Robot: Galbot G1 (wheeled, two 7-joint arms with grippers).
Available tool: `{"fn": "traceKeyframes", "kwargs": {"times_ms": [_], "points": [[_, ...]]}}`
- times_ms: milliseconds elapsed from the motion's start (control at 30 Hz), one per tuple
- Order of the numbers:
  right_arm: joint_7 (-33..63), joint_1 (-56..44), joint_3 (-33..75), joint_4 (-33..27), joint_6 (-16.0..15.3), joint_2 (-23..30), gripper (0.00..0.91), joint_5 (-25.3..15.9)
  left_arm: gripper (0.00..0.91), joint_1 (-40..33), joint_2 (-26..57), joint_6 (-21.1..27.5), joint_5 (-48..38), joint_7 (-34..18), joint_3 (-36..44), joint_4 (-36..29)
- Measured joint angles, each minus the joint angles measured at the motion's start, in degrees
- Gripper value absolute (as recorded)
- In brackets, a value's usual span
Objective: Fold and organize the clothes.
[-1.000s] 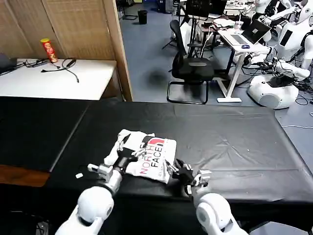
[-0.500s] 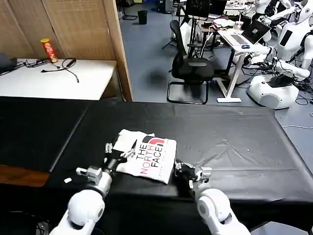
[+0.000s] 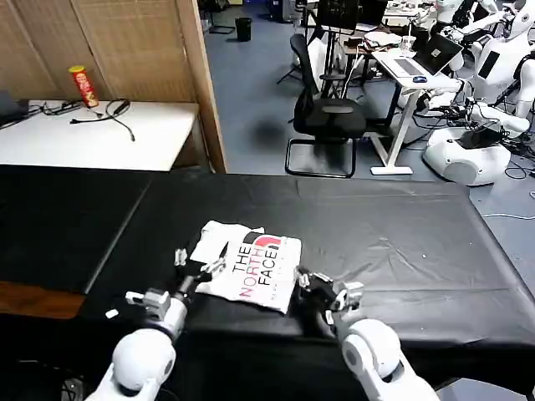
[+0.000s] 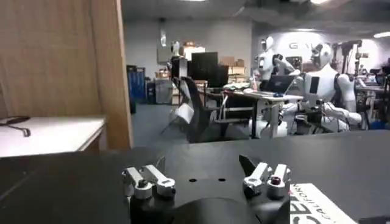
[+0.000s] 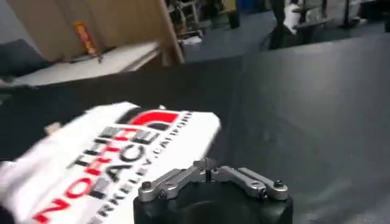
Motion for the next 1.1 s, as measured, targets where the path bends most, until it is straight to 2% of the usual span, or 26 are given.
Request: {"fn": "traceKeyframes", "kwargs": {"times_ms": [100,367,733,767,800,833,967,1033,1100], "points": [[-0.7,0.5,-1.0,-0.1,-0.2,-0.1,0.0,-0.9,0.878,0.1,-0.1,0.0,0.2,0.0,0.1,-0.1],[0.4,3.1,-3.6,-3.8,-3.2,0.6,0.0,-2.6,0.878,1.0,0.0,-0.2,0.4,0.0,-0.4,-0.6],[1.4,6.3,-1.7,-7.3,-3.4,-1.1,0.0,-3.2,0.878,1.2,-0.7,-0.7,0.7,0.1,-0.6,0.1],[1.3,6.4,-1.5,-7.2,-3.5,-1.3,0.098,-2.7,0.878,1.2,-0.7,-0.7,0.7,0.1,-0.6,0.1],[1.2,6.4,-1.3,-7.0,-3.7,-1.5,0.293,-2.2,0.878,1.2,-0.7,-0.8,0.7,0.1,-0.6,0.1],[1.3,6.2,-0.9,-6.6,-4.3,-1.9,0.878,-1.4,0.878,1.2,-0.6,-0.8,0.7,0.1,-0.6,0.1],[1.3,4.3,0.1,-2.9,-5.3,-2.8,0.878,0.3,0.878,1.5,-0.5,-0.5,0.6,-0.4,-0.9,0.1],[1.0,2.6,1.0,0.2,-3.4,-3.4,0.878,-0.7,0.878,2.0,-0.3,0.0,0.1,-0.8,-1.0,-0.3],[0.2,0.6,2.2,3.2,-0.3,-4.4,0.878,-3.3,0.878,2.4,0.0,-0.1,-1.0,-2.2,-1.1,-0.7]]}}
